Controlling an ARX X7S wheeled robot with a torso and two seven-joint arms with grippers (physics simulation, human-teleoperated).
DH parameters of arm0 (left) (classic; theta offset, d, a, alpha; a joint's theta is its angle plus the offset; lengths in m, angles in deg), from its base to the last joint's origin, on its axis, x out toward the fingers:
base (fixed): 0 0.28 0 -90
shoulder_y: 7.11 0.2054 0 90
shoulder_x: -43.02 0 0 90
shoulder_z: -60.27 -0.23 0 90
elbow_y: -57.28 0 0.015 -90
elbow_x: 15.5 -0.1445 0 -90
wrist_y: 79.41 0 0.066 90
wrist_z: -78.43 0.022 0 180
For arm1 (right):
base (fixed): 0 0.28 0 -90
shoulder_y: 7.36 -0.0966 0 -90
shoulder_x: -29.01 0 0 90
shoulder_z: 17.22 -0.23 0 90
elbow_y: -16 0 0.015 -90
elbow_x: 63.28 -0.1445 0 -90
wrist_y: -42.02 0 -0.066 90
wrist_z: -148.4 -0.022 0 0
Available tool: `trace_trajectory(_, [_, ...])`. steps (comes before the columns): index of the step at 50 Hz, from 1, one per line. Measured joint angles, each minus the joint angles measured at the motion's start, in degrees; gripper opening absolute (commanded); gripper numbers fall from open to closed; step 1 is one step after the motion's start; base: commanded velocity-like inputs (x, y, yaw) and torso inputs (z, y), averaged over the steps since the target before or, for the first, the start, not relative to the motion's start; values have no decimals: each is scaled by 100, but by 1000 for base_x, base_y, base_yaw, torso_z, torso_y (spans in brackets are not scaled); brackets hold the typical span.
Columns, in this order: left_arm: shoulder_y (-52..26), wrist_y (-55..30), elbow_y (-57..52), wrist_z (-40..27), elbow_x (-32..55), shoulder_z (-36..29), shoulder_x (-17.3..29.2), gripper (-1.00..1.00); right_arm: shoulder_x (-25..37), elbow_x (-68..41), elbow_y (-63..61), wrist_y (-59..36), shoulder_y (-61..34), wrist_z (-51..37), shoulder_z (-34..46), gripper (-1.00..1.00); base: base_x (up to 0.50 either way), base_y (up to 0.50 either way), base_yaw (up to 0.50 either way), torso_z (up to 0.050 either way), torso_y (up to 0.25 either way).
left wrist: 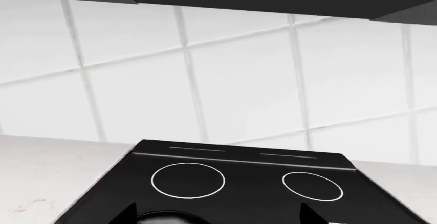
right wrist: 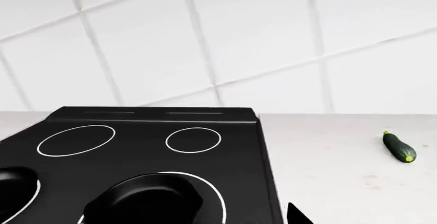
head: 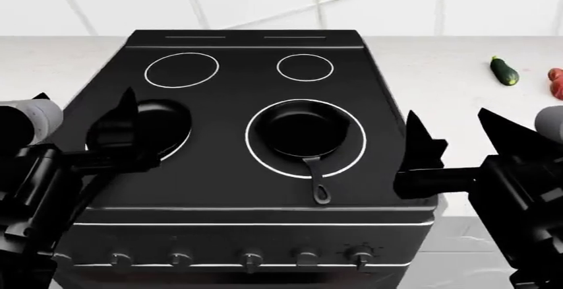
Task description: Place both pans onto different burners. Then place the zucchini and the pork chop on different pans.
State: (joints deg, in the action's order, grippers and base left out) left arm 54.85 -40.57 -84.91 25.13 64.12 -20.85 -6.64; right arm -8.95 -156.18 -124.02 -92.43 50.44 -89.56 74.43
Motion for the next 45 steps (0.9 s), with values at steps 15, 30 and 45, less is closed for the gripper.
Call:
trace_trajectory(15, [-2,46,-1,-33,37,17,32,100,6,-47,-8,55,13,7,-32,100,0,-500,0,0,0])
trace_trajectory(30, [4,91,17,-36,49,12,40,100,15,-82,-10,80,-9,1,-32,100,0,-500,0,0,0])
trace_trajectory(45, [60,149,24,-22,36,35,50,100,20,-89,-6,99,-10,6,-32,100,0,-500,0,0,0])
